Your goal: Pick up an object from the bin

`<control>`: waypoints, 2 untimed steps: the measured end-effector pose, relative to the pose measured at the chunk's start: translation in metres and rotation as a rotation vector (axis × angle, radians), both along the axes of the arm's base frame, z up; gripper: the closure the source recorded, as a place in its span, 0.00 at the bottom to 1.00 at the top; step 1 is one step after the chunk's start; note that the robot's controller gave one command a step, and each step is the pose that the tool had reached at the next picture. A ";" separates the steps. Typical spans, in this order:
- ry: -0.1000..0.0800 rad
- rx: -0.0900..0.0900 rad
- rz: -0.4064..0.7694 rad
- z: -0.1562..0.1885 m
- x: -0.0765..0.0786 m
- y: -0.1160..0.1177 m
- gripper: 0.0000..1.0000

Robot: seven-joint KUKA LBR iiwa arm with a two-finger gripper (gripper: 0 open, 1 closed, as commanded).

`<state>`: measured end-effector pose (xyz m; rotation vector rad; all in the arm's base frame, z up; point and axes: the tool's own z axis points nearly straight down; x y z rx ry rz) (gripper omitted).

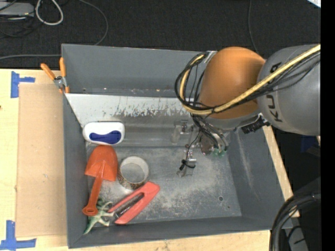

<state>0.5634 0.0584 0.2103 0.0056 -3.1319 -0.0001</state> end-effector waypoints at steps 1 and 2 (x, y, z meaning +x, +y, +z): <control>-0.008 0.000 -0.003 0.005 0.001 -0.001 0.00; -0.007 0.002 0.263 -0.112 0.003 0.061 0.00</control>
Offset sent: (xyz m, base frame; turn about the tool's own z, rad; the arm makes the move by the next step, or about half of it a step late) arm 0.0022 0.0752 -0.1403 -0.3247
